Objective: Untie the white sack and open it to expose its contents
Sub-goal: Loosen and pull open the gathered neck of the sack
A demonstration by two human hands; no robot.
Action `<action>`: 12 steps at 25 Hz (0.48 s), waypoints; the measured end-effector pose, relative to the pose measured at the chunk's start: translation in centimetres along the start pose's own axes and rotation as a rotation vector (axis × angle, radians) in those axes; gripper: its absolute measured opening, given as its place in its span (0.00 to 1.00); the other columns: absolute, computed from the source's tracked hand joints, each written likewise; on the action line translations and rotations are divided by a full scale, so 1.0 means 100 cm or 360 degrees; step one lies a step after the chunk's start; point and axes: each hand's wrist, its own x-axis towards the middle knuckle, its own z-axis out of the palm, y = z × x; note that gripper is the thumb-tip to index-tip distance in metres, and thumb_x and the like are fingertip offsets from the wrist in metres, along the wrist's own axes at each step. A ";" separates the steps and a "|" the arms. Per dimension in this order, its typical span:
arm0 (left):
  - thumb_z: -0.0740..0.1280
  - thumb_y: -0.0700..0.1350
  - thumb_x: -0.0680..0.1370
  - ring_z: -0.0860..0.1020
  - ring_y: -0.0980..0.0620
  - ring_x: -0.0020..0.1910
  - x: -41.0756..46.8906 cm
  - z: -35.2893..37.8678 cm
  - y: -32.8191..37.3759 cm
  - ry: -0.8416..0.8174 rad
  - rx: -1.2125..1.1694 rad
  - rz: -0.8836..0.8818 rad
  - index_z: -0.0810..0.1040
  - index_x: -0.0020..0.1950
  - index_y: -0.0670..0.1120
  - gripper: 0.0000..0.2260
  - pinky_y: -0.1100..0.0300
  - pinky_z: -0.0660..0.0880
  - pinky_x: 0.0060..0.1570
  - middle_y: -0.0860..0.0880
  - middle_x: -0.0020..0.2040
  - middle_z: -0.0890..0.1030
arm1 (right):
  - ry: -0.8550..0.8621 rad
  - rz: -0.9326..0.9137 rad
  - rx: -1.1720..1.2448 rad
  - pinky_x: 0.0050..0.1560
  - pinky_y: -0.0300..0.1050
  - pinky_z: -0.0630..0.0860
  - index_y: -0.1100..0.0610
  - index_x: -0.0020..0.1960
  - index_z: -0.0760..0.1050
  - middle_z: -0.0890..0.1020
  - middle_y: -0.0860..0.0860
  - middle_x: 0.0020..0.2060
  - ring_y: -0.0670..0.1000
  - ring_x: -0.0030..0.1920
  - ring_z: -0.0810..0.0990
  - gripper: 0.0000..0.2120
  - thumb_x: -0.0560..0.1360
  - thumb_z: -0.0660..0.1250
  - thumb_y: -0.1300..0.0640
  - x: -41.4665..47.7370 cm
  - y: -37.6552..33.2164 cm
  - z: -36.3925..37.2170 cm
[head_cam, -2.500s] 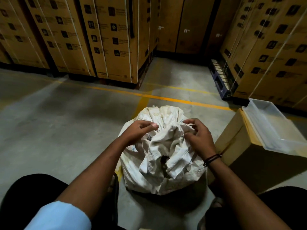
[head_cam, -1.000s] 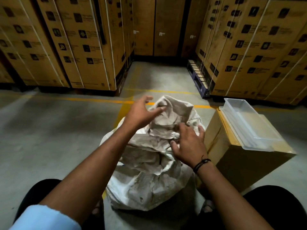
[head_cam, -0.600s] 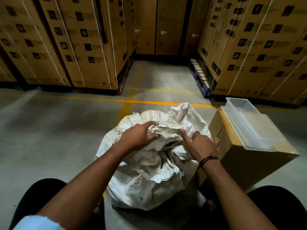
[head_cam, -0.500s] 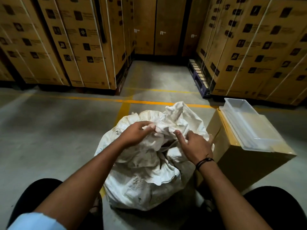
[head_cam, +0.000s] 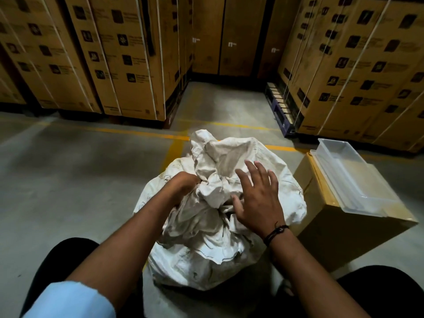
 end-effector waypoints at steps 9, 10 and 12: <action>0.71 0.60 0.68 0.78 0.44 0.63 -0.012 0.006 0.000 0.0226 0.0564 0.0623 0.73 0.69 0.51 0.31 0.51 0.75 0.60 0.47 0.63 0.81 | -0.0324 -0.0512 -0.0209 0.75 0.67 0.49 0.57 0.80 0.41 0.51 0.55 0.80 0.60 0.80 0.42 0.50 0.68 0.65 0.43 0.071 0.015 0.005; 0.71 0.58 0.67 0.78 0.44 0.63 -0.011 0.004 -0.001 0.0183 0.0540 0.0651 0.73 0.69 0.51 0.31 0.52 0.75 0.60 0.47 0.63 0.81 | -0.0394 -0.0589 -0.0242 0.75 0.67 0.49 0.58 0.80 0.41 0.59 0.54 0.78 0.59 0.80 0.45 0.48 0.70 0.64 0.44 0.076 0.016 0.010; 0.69 0.52 0.70 0.77 0.44 0.66 -0.012 -0.002 -0.001 0.0179 0.0473 0.0629 0.70 0.74 0.51 0.31 0.53 0.74 0.61 0.47 0.67 0.79 | -0.0461 -0.0647 -0.0198 0.76 0.64 0.47 0.59 0.80 0.46 0.75 0.54 0.68 0.58 0.77 0.60 0.39 0.75 0.56 0.48 0.078 0.021 0.024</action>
